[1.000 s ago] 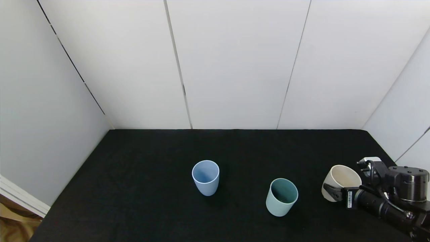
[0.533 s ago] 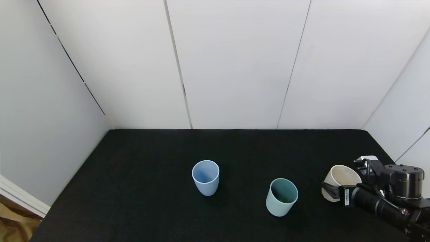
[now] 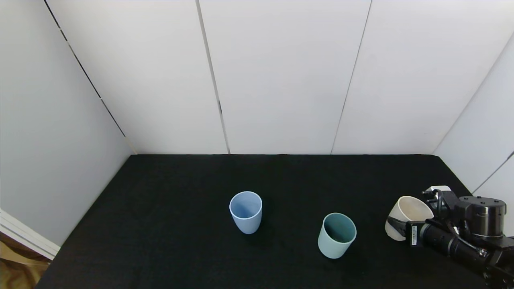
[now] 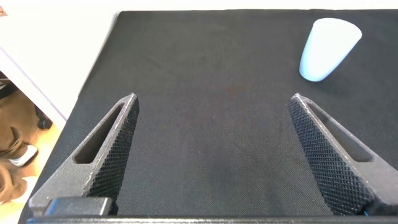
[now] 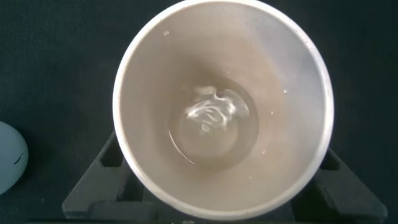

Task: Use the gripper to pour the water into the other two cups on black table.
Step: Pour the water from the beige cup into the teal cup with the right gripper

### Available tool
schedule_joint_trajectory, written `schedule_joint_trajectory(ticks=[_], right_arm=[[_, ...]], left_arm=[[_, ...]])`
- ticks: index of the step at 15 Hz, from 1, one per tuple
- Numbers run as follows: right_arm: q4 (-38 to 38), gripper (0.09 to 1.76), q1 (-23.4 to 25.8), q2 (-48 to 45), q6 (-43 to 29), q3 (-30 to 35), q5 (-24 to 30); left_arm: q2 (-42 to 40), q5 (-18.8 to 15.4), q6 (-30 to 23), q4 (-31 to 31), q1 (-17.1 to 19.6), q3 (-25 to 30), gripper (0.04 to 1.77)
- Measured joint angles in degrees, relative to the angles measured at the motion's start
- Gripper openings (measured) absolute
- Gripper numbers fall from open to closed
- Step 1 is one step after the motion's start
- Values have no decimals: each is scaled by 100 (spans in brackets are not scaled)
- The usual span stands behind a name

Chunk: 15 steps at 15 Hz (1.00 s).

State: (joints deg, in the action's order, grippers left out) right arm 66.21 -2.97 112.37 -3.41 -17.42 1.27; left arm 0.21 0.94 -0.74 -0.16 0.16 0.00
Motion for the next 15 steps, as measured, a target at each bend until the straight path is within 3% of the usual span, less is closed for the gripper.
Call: schedule_joint_trajectory(ticks=[8, 15], right_arm=[[-395, 126, -5, -429, 59, -200, -15], [-3396, 126, -151, -2054, 341, -1290, -48]], left_arm=[[0, -1, 0, 0, 0, 0, 172], [0, 0, 0, 0, 0, 0, 172]])
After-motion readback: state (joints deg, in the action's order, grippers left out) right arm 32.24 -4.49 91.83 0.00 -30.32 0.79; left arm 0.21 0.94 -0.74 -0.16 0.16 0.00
